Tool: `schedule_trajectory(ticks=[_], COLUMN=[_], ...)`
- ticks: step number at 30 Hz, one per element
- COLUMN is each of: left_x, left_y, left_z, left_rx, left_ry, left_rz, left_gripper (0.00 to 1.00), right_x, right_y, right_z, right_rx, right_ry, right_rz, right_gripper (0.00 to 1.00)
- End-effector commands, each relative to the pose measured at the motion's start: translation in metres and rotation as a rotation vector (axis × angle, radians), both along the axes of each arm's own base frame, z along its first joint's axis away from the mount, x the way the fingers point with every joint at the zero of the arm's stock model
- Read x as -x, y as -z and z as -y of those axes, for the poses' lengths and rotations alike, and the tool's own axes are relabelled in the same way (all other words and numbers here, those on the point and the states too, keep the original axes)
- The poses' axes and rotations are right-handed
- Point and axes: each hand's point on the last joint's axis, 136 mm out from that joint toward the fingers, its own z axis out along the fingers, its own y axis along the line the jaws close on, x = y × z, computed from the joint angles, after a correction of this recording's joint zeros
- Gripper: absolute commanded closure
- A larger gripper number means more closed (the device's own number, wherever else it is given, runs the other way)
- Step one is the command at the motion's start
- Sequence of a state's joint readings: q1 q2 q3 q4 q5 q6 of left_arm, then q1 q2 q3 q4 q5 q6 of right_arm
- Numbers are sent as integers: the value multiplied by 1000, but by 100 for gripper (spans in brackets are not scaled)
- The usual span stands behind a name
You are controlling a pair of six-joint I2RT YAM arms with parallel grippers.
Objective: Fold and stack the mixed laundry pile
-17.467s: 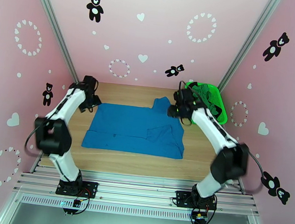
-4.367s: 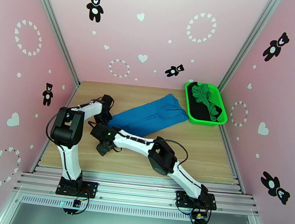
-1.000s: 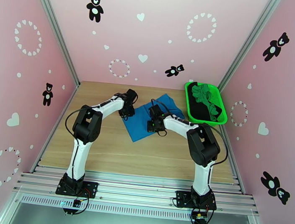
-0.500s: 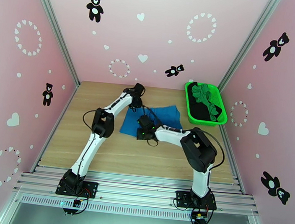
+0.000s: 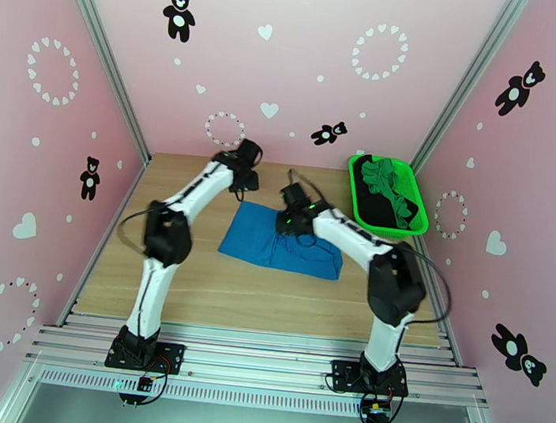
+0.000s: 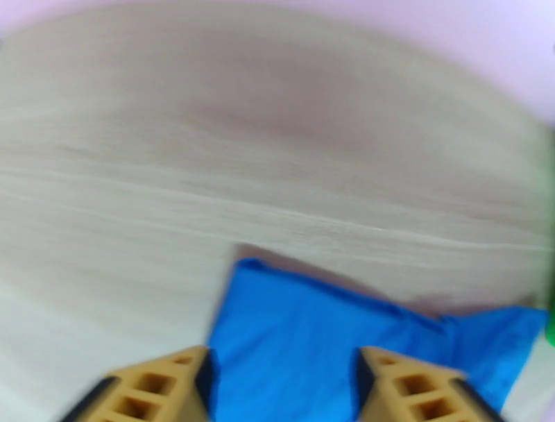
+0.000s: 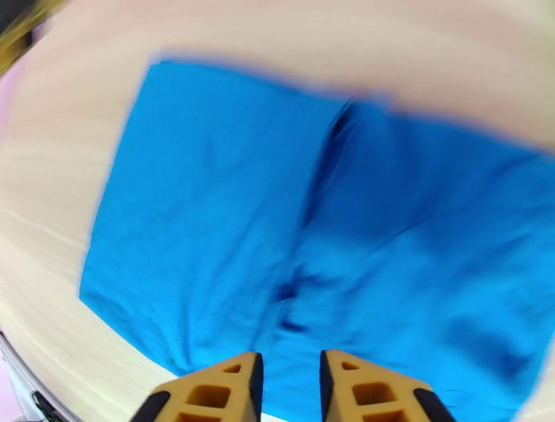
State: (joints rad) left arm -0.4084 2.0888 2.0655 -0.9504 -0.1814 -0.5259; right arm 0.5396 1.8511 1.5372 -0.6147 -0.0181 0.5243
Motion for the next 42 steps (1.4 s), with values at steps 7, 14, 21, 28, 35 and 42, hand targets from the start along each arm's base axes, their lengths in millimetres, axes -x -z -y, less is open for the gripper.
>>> schedule_trajectory(ticks=[7,14,21,28,35,42], left_x=[95,114,115,70,6,-35], left_y=[89,137,181,200,205,200], left_z=[-3,28,21,20,50,86], left_rx=[75,81,-39,-101,-57,9], left_ry=[-52,-35,-67,-31,75,183], left_rz=[-179,-231,-302,-328,-317,-271], left_gripper=[75,76,78,78,78,76], right_x=[-61,-86,-67,-17,53,112], right_y=[34,92,134,150,176,191], right_z=[48,66,86,110,107,73], right_rx=[45,75,117,79,-84,-164], right_ry=[-94,-22,74,287,590,820], right_rz=[-104,-166,-217,-243,-266,-282], right_gripper=[100,100,100,100,100,100])
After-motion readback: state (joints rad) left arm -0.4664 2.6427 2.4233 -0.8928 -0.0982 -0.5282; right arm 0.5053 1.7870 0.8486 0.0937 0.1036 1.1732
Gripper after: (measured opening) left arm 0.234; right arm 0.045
